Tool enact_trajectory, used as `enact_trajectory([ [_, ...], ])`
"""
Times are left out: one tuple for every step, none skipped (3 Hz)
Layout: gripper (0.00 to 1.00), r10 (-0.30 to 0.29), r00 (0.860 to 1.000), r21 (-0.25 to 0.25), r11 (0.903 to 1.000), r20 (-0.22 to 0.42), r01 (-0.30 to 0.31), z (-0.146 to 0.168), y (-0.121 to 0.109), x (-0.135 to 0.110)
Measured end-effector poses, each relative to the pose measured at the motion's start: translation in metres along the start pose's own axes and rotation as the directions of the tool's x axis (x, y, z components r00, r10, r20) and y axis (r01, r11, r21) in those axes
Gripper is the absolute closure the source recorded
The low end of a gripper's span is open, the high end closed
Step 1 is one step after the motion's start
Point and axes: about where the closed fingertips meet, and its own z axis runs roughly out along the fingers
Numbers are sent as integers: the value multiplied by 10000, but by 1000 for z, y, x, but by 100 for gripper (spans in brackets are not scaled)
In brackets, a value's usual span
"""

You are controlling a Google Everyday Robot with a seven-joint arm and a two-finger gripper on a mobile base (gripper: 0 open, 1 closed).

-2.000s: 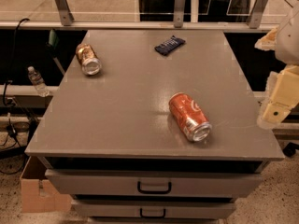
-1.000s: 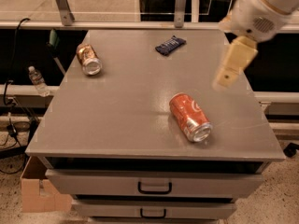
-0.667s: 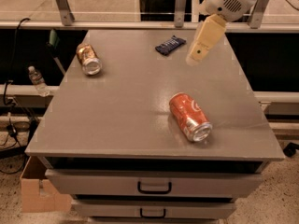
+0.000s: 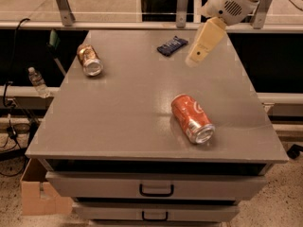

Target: Move rxbar blueberry near coke can

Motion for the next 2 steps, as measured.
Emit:
enact_trajectory([
  [0, 665, 9950, 370, 9969, 747, -694, 30, -35, -3],
  [0, 1423, 9720, 682, 9852, 1868, -1573, 61, -86, -2],
])
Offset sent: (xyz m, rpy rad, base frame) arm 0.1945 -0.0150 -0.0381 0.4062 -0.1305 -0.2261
